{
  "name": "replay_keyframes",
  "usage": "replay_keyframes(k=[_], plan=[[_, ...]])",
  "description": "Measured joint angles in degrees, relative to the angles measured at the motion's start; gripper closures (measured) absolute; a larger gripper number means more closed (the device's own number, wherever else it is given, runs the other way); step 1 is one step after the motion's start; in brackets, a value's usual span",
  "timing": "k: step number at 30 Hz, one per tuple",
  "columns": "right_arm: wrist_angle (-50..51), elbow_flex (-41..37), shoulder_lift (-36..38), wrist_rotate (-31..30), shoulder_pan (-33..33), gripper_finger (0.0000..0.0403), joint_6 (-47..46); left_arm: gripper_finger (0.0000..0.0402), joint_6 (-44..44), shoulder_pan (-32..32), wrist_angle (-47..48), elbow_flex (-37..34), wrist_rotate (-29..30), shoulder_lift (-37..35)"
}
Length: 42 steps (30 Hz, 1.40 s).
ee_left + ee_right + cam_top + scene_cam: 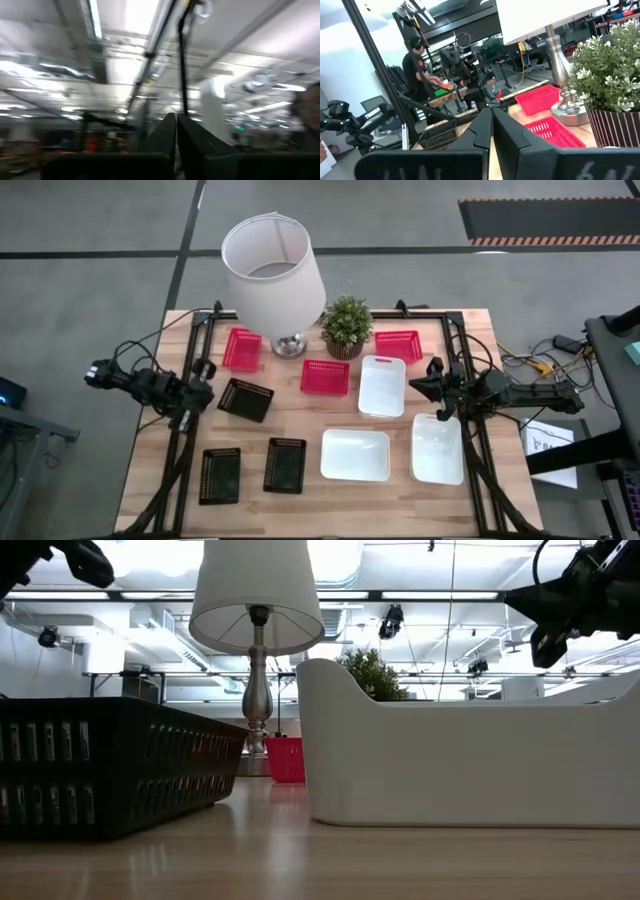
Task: Stack baskets by color
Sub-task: Stack the top white bin on the bottom right white bin
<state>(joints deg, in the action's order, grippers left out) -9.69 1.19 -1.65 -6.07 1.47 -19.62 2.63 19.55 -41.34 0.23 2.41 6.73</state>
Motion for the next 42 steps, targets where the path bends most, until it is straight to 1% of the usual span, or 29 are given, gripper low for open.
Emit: replay_keyframes(k=[1, 3, 9, 15, 18, 20, 25, 27, 32, 35, 40, 42], plan=[[0.1, 0.0, 0.0, 0.0, 0.0, 0.0394, 0.0, 0.0402, -0.7, 0.0, 0.0, 0.0, -1.5, 1.2], [0.1, 0.0, 0.0, 0.0, 0.0, 0.0394, 0.1, 0.0402, -0.8, 0.0, -1.3, 0.0, -2.5, 3.3], [-1.0, 0.0, 0.0, 0.0, 0.0, 0.0394, 4.6, 0.0402, -0.8, 0.0, -6.6, 0.0, -2.5, 9.4], [-9.5, 0.0, -0.6, 0.0, 0.0, 0.0394, 9.0, 0.0402, -0.8, 0.0, -14.9, 0.0, -2.5, 12.4], [-13.9, 0.0, -2.2, -0.2, 0.0, 0.0394, 11.2, 0.0402, -0.8, 0.0, -18.3, 0.0, -2.4, 13.6], [-16.3, 0.0, -3.9, -1.6, 0.0, 0.0394, 11.7, 0.0402, -0.7, 0.0, -18.5, 0.3, -2.3, 14.2], [-20.8, 0.0, -9.3, -4.0, 0.0, 0.0394, 12.0, 0.0402, 5.2, 0.0, -18.4, 2.3, -1.8, 17.4], [-22.6, 0.0, -11.7, -4.1, 0.0, 0.0394, 11.8, 0.0402, 5.7, 0.0, -18.8, 3.9, -0.6, 19.5], [-22.8, 1.9, -17.4, -4.1, 0.0, 0.0394, 11.9, 0.0402, 5.6, 0.0, -19.8, 8.5, 2.5, 25.1], [-22.8, 3.4, -20.8, -4.5, 0.0, 0.0394, 13.2, 0.0402, 5.8, 0.0, -19.5, 11.4, 6.1, 28.2], [-23.3, 6.8, -26.8, -4.6, 0.1, 0.0394, 16.3, 0.0402, 11.1, -0.1, -15.7, 14.8, 11.4, 33.9], [-24.1, 8.1, -29.3, -4.6, 0.2, 0.0394, 17.5, 0.0402, 12.9, -0.1, -13.8, 16.1, 11.9, 35.5]])
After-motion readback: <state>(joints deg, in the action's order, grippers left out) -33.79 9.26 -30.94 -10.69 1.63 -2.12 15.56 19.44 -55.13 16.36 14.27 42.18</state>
